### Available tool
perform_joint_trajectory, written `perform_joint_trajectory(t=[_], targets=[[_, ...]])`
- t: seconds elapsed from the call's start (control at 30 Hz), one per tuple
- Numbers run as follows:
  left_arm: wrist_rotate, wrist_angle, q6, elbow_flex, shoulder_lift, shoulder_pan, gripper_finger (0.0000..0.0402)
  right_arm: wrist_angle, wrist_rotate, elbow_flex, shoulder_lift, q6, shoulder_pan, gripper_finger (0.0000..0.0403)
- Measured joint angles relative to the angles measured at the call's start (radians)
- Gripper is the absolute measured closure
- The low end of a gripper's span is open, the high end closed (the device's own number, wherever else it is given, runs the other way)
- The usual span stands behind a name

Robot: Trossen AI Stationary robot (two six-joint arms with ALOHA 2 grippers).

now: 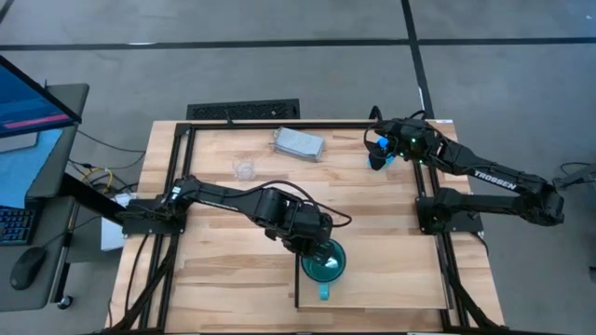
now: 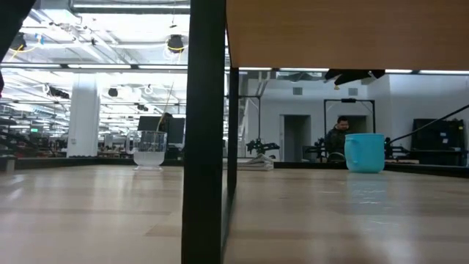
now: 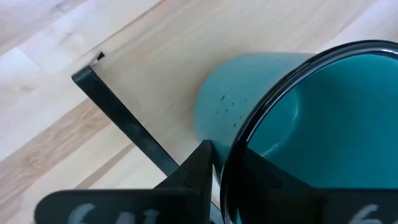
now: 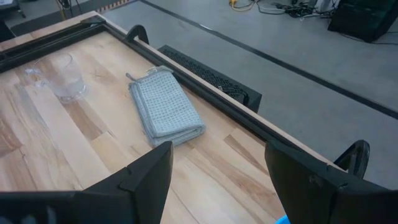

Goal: Stack small to large cups/mugs on shelf
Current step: Put the blue mug on the shelf

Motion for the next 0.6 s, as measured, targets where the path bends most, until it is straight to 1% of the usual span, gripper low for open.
perform_joint_trajectory(t=[0.23, 0.37, 0.5, 0.6], targets=[[-0.026, -0.004, 0.032, 0.000, 0.000, 0.000, 0.0377, 0.000, 0.000, 0.000, 0.000, 0.000, 0.000, 0.0124], [-0.054, -0.005, 0.047, 0.000, 0.000, -0.001, 0.0375, 0.000, 0.000, 0.000, 0.000, 0.000, 0.000, 0.0124], [-0.035, -0.005, 0.046, 0.000, 0.000, 0.000, 0.0371, 0.000, 0.000, 0.000, 0.000, 0.000, 0.000, 0.0124], [-0.027, -0.006, 0.047, 0.000, 0.000, -0.001, 0.0377, 0.000, 0.001, 0.000, 0.000, 0.000, 0.000, 0.0124]])
